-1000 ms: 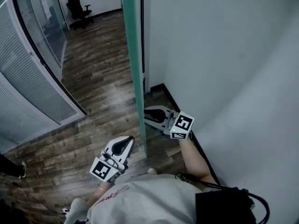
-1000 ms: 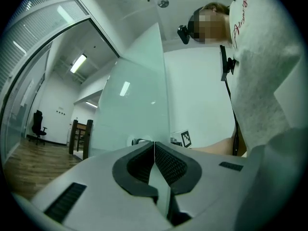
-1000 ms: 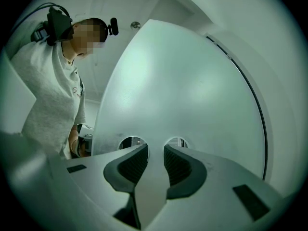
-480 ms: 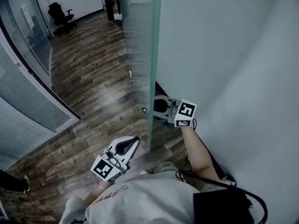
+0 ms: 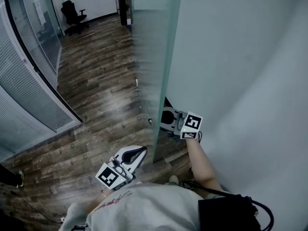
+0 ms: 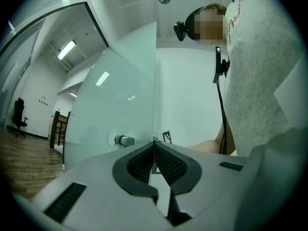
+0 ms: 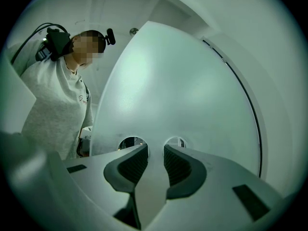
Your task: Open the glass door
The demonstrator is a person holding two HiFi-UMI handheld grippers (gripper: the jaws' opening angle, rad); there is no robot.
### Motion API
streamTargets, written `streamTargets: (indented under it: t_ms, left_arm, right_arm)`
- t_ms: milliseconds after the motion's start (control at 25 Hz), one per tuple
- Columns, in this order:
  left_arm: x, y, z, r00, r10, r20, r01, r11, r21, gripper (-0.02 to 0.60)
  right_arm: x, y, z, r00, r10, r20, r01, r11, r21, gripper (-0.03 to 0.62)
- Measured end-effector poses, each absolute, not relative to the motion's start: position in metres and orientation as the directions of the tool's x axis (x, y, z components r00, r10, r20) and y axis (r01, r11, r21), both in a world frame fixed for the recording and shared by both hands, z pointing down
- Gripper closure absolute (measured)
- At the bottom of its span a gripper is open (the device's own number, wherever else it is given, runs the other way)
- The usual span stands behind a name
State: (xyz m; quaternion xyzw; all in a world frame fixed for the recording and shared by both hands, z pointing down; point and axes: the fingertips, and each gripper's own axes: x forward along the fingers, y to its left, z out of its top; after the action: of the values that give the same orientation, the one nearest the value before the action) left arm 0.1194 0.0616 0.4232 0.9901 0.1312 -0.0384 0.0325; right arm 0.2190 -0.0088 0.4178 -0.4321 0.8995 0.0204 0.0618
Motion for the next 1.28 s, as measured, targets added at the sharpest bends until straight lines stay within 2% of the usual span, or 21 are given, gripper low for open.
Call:
streamTargets:
  t_ms: [520,1280]
  left_arm:
    - [0.155,0.085,0.422,0.982,0.158,-0.105,0.165,-0.984,0.066,0.563]
    - [0.192,0.115,0.430,0.984,0.154,-0.083,0.162,-0.983,0.090,0.563]
  right_arm:
    - [0.246,0.008,0.424,-0.679,-0.721,-0.139,-0.727,0.687,-0.013,0.480]
    - [0.283,0.032,0.420,-0.707,-0.689,-0.157,-0.695,0.719,-0.023,0.479]
